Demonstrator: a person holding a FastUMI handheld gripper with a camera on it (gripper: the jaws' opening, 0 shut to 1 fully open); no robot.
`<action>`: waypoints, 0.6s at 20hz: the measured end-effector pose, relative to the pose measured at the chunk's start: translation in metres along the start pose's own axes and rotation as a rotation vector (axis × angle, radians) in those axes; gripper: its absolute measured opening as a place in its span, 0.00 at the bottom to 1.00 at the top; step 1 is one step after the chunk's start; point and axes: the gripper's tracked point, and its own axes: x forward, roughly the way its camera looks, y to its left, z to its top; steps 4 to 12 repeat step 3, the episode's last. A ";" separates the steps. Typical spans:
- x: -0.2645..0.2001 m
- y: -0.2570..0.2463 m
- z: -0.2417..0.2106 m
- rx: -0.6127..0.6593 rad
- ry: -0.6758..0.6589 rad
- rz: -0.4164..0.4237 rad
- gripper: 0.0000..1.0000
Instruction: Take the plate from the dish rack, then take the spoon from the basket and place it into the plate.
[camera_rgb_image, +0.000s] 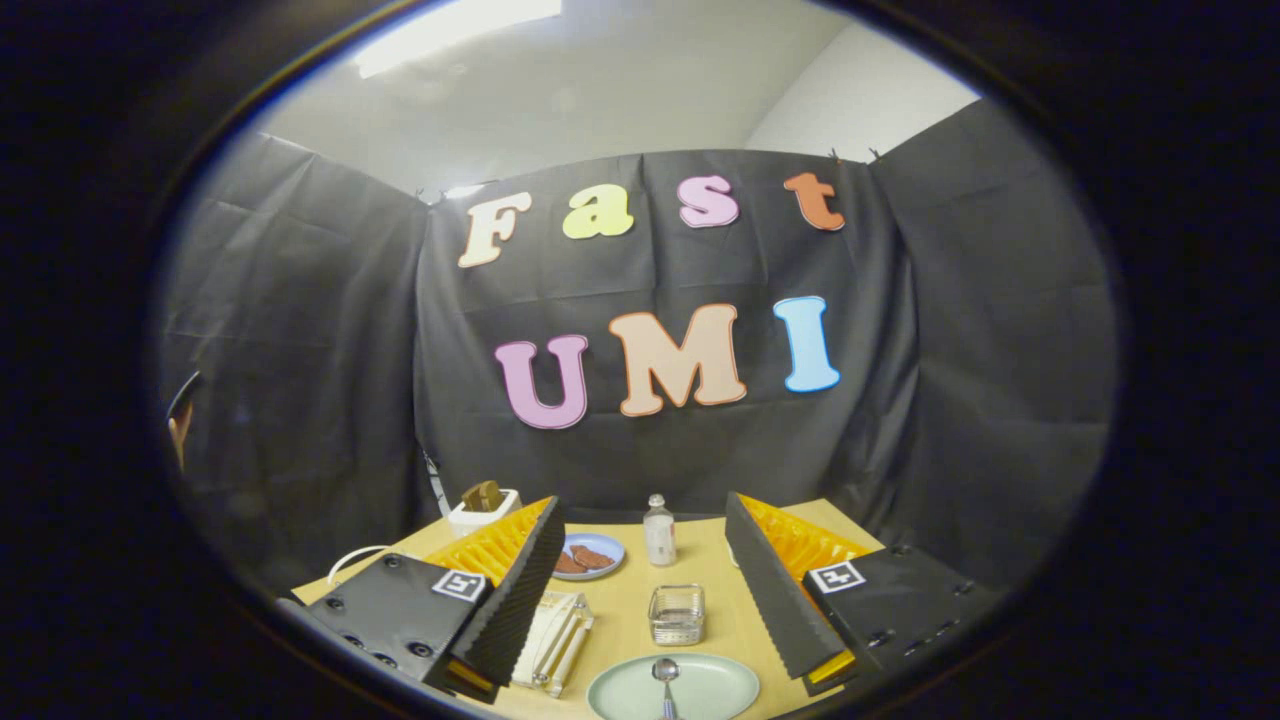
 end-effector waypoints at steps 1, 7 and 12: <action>0.000 -0.002 -0.002 0.002 0.001 -0.005 1.00; 0.001 -0.002 -0.002 0.017 0.001 -0.006 1.00; 0.001 -0.002 -0.002 0.017 0.001 -0.006 1.00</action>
